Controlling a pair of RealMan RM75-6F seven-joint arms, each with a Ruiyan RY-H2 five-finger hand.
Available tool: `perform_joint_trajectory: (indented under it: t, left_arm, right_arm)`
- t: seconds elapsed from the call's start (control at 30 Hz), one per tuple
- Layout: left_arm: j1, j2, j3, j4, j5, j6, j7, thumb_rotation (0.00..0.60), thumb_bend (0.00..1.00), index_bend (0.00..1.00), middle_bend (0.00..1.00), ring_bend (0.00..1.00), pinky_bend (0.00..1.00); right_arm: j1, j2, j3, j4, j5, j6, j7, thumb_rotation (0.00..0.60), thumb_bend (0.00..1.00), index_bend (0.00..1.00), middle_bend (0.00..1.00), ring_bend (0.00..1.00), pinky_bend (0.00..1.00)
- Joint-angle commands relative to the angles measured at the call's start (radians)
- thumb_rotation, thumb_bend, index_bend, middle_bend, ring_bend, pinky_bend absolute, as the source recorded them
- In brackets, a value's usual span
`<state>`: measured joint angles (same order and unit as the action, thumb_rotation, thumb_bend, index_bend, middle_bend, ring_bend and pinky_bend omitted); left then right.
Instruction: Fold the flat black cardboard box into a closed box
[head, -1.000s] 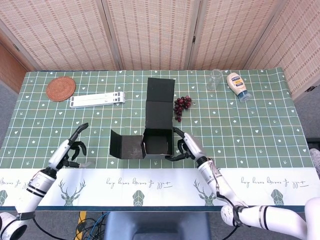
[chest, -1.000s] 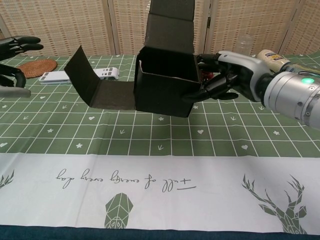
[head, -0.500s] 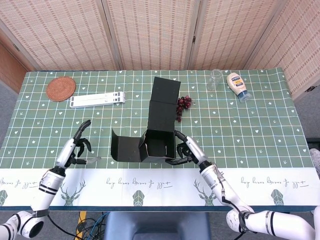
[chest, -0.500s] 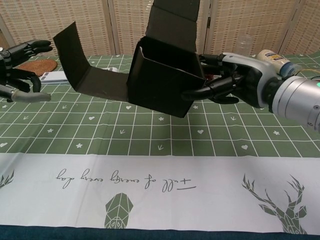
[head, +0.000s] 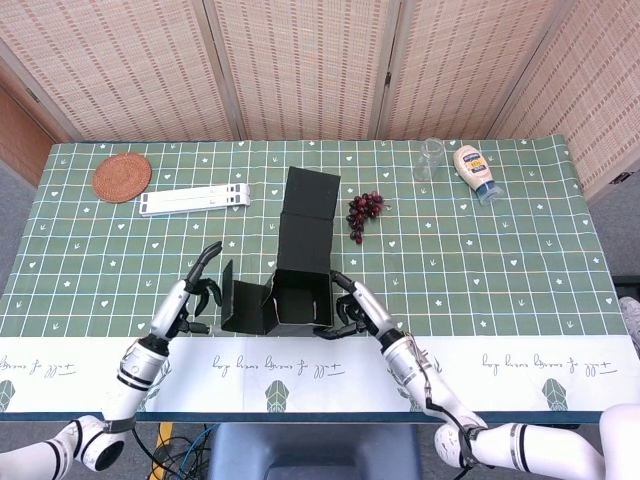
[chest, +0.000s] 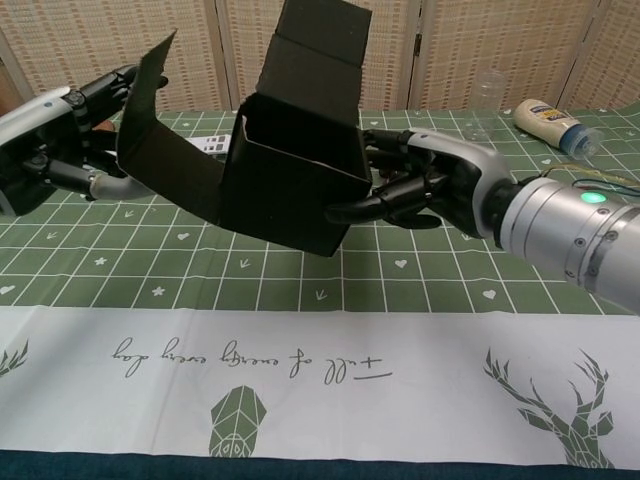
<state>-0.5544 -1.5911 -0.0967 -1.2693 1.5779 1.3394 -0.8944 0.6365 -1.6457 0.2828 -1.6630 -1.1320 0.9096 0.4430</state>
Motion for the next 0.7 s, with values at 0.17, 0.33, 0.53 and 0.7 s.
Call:
perform_joint_trajectory:
  t: [0.17,0.33,0.53,0.7]
  left_arm:
    - [-0.006,0.002,-0.014,0.002,0.011,0.021,0.015,0.6,0.1,0.0,0.0,0.58,0.85]
    - [-0.006,0.025,-0.01,0.0,0.019,0.024,0.024,0.6,0.1,0.0,0.0,0.58,0.85]
    - [-0.007,-0.002,0.005,0.063,0.063,0.065,0.073,0.6,0.1,0.05,0.0,0.58,0.85]
    - [-0.017,-0.051,0.025,0.156,0.108,0.097,0.094,0.6,0.1,0.12,0.0,0.58,0.85]
  right_arm:
    - [0.013,-0.015,-0.005,0.001,0.013,-0.003,-0.057,0.6,0.24,0.44,0.53,0.8,1.0]
    - [0.021,-0.011,-0.007,0.001,0.033,-0.014,-0.098,0.6,0.24,0.44,0.53,0.8,1.0]
    - [0.042,-0.02,-0.007,0.008,0.077,-0.023,-0.174,0.6,0.24,0.44,0.53,0.8,1.0]
    - [0.065,-0.043,0.001,0.021,0.131,-0.028,-0.235,0.6,0.24,0.44,0.53,0.8,1.0]
